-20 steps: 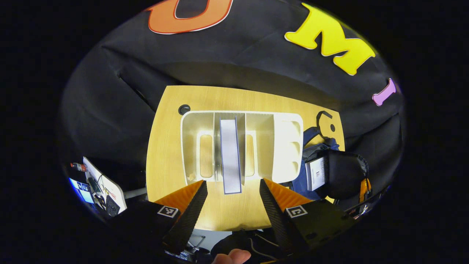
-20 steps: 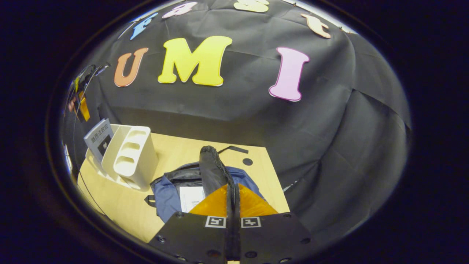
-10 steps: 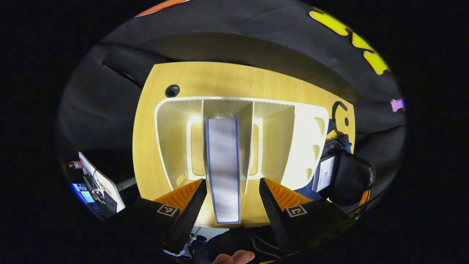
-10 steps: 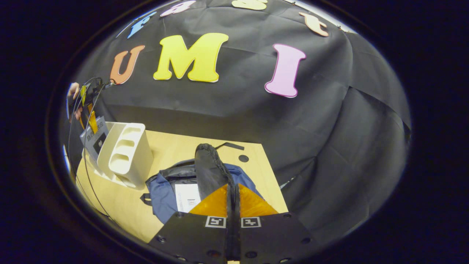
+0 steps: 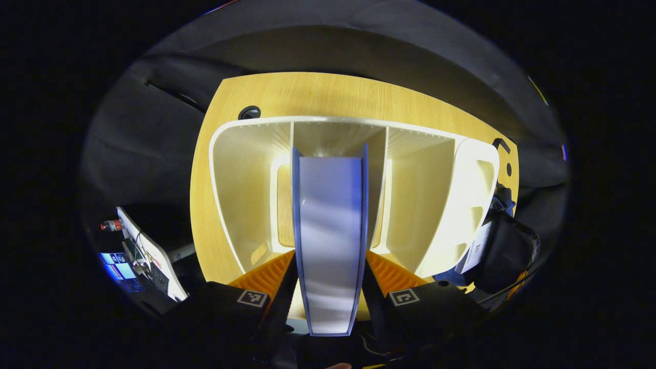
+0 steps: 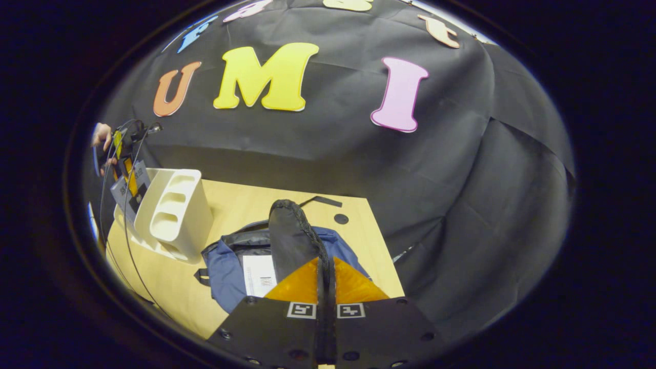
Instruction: Open the schoolbag, grab two books from the bookshelf and put them into the schoolbag.
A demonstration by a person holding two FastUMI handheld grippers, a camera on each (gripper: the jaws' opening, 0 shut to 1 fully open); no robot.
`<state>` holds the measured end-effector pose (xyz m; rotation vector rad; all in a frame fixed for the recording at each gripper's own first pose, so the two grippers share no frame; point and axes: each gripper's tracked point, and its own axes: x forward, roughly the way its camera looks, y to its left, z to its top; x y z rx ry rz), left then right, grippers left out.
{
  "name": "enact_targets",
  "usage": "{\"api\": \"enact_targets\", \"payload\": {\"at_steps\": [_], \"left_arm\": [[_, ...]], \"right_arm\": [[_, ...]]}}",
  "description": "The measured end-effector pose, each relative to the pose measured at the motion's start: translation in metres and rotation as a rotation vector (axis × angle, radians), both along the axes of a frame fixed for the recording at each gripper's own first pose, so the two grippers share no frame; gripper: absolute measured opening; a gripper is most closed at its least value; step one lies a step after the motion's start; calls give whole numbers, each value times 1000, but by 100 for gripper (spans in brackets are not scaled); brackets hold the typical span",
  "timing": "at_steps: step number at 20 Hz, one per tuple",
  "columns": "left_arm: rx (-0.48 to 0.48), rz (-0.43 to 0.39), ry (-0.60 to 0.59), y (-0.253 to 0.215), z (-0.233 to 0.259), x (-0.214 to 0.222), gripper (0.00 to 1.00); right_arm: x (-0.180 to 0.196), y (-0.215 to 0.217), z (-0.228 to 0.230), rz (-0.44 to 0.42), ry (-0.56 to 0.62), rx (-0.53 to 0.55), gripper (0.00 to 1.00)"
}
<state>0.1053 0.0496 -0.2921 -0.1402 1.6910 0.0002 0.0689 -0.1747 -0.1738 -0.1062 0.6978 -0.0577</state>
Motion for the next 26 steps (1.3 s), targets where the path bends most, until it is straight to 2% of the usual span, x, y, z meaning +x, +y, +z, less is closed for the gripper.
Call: {"api": "enact_targets", "payload": {"at_steps": [3,6,11,14,22,26], "left_arm": [[5,15,20,1,-3,-3,55],[8,29,30,2,-2,-6,47],[-20,46,12,2,30,-20,44],[-44,42,-16,10,70,-43,44],[-113,99,-115,26,177,-101,44],[-242,101,-165,4,199,-127,43]], "right_arm": [[0,-1,-1,2,1,3,0],[0,-3,-2,4,-2,5,0],[1,-4,-5,12,-3,13,0],[1,-4,-7,19,-3,26,0],[1,-3,-7,19,-7,63,0],[1,-1,-4,26,-11,59,0]]}}
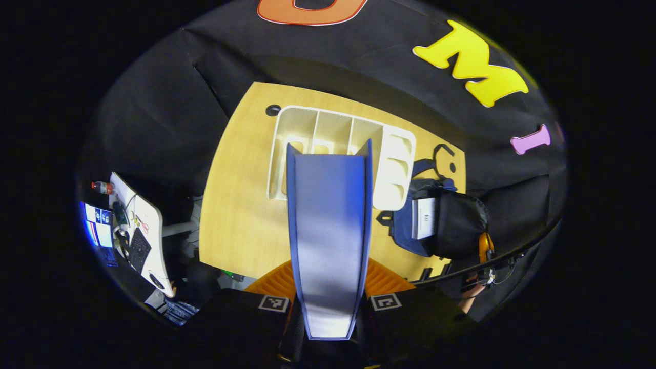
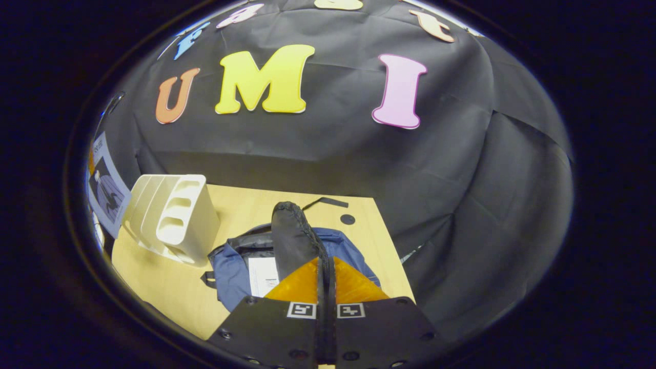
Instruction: Open the schoolbag, grab two books from the bookshelf and put them into the schoolbag.
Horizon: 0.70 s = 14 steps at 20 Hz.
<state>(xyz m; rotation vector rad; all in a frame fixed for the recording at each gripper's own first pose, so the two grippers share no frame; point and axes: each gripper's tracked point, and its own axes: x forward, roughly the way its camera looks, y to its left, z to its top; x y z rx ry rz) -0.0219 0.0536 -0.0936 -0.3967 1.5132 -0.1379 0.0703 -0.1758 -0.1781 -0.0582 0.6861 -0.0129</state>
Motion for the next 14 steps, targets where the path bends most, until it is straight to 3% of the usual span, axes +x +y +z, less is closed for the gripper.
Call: {"api": "enact_targets", "payload": {"at_steps": [5,14], "left_arm": [[-222,17,-43,-52,5,-5,44],[-540,24,-111,-142,-34,1,44]], "right_arm": [[0,2,1,4,-3,-5,0],[-1,-11,-1,-24,-3,-5,0]]}}
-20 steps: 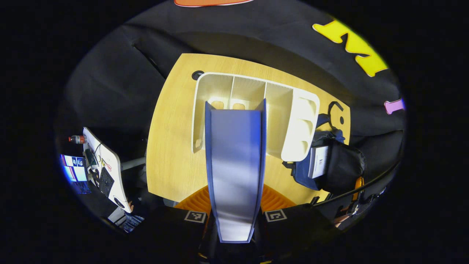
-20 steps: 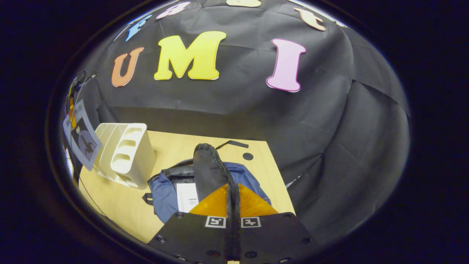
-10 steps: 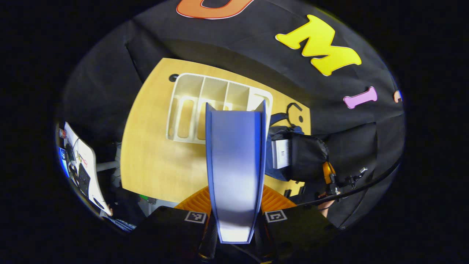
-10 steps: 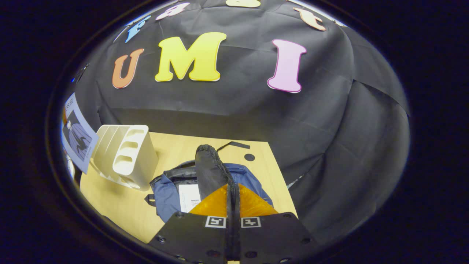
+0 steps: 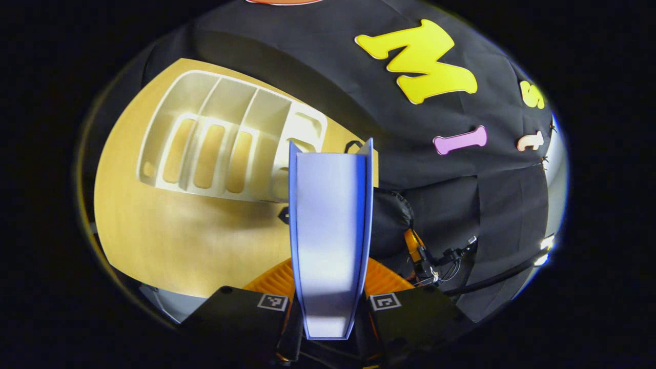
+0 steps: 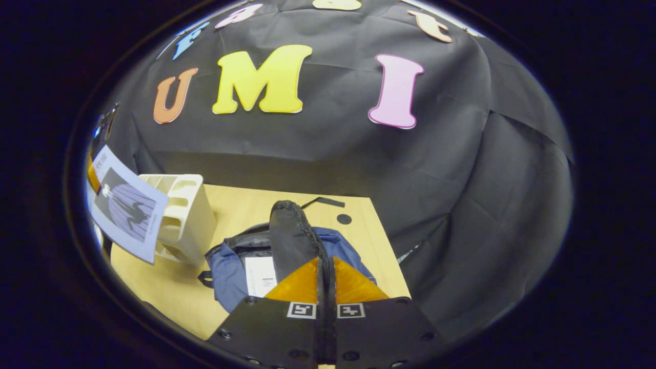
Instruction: Open the schoolbag, grab two books from the bookshelf and put them into the schoolbag.
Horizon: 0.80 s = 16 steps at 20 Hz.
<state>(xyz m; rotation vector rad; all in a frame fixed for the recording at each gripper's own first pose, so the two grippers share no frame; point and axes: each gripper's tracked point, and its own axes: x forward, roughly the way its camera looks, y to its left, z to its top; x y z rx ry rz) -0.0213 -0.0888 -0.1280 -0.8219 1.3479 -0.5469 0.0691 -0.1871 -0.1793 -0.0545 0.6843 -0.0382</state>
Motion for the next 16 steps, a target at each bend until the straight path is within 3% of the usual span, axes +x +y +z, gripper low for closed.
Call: {"api": "enact_targets", "payload": {"at_steps": [8,12,16], "left_arm": [[-114,-12,13,-100,-54,-22,43],[-84,-2,33,-139,-85,-13,43],[-58,-48,11,-178,-108,-8,44]], "right_arm": [[-2,-17,-1,-9,12,-4,0],[-3,-22,0,-9,14,0,0],[-2,-22,7,-1,7,12,0]]}}
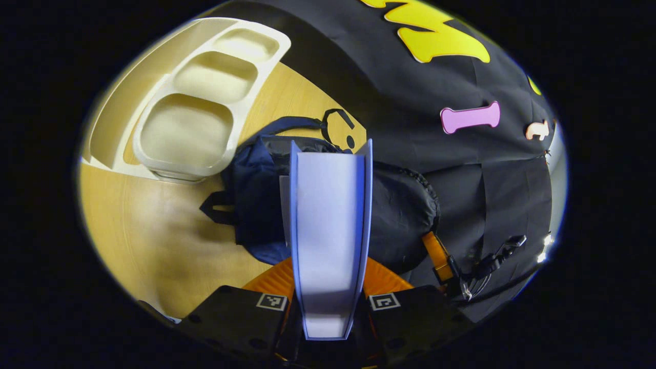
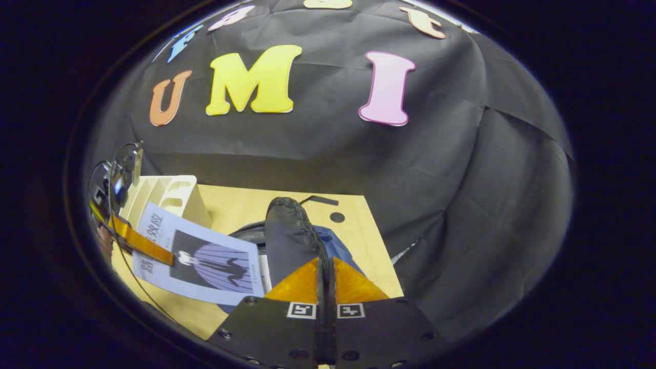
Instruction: Open the schoolbag, grab two books from the bookshelf and put them into the schoolbag.
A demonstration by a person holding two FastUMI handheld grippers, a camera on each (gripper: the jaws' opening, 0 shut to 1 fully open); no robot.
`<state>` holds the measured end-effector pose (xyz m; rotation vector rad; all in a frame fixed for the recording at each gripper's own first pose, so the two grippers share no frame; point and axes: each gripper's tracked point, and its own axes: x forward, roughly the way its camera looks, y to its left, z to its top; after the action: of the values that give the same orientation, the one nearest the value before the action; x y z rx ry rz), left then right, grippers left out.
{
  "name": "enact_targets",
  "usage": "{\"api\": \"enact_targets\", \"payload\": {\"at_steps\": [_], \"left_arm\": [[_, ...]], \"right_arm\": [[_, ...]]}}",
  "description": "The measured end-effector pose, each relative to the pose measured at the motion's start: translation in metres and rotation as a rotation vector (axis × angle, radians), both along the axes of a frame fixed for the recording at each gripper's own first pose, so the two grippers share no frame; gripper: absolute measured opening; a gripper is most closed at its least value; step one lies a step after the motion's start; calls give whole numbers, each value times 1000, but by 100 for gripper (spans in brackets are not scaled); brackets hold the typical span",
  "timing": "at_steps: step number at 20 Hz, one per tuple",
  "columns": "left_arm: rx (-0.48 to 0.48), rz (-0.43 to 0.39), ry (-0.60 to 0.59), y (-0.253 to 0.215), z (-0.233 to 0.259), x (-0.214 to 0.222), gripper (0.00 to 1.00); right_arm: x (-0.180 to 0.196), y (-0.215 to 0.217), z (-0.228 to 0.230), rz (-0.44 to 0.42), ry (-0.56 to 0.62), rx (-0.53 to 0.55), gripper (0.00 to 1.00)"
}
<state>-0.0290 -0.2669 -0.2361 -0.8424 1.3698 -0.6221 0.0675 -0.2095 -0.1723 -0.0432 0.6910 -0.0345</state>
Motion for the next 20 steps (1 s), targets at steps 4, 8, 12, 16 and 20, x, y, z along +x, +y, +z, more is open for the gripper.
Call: {"api": "enact_targets", "payload": {"at_steps": [4,8,12,16,20], "left_arm": [[-30,5,13,-28,-16,12,44],[-74,25,-4,-41,-23,23,44],[-115,31,5,-57,-29,26,44],[-161,46,8,-78,-36,29,44],[-241,75,44,-105,-48,34,44]], "right_arm": [[1,-3,5,2,-4,7,0],[4,-14,9,-18,-8,12,0],[7,-19,13,-27,-9,12,0],[11,-18,22,-18,-21,6,0],[13,-18,22,-17,-17,4,0]]}}
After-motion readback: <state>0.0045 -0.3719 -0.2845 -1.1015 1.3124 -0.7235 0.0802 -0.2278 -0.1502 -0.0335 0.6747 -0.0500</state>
